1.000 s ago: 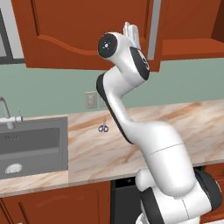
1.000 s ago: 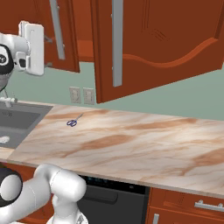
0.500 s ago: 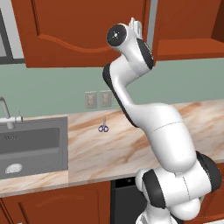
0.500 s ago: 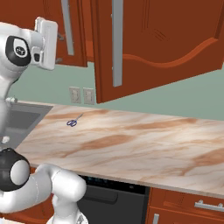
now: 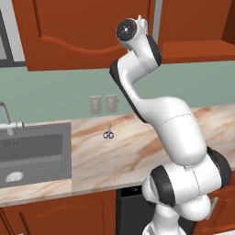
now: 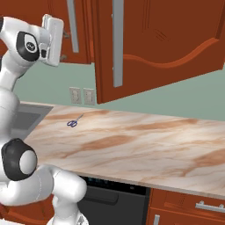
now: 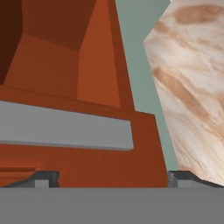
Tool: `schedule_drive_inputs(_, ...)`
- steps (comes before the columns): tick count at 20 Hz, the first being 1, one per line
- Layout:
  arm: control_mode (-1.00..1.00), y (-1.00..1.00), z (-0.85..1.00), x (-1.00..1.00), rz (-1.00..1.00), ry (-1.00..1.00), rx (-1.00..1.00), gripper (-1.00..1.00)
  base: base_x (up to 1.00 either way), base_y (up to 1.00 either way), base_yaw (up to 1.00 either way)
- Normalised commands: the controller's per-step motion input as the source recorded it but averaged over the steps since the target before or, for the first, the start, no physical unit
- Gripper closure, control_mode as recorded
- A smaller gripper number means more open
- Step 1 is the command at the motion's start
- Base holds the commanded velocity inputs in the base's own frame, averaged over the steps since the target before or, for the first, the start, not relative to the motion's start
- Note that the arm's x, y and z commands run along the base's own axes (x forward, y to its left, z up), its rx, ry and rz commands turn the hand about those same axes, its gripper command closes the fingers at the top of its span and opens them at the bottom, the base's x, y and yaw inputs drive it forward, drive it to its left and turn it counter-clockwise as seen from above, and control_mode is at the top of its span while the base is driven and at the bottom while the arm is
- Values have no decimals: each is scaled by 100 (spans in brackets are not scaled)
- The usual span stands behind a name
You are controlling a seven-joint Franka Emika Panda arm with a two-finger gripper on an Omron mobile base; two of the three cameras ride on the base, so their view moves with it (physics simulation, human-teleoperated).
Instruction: Close all open cabinet doors.
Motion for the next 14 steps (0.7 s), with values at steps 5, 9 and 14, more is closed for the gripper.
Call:
schedule_drive_inputs(5, -100, -1, -16, 49, 2, 0, 1, -100, 0, 0, 0)
schedule_drive_inputs(9, -100, 0, -17, 54, 4, 0, 2, -100, 0, 0, 0)
schedule_drive_inputs(14, -100, 0, -11, 34, 4, 0, 1, -100, 0, 0, 0)
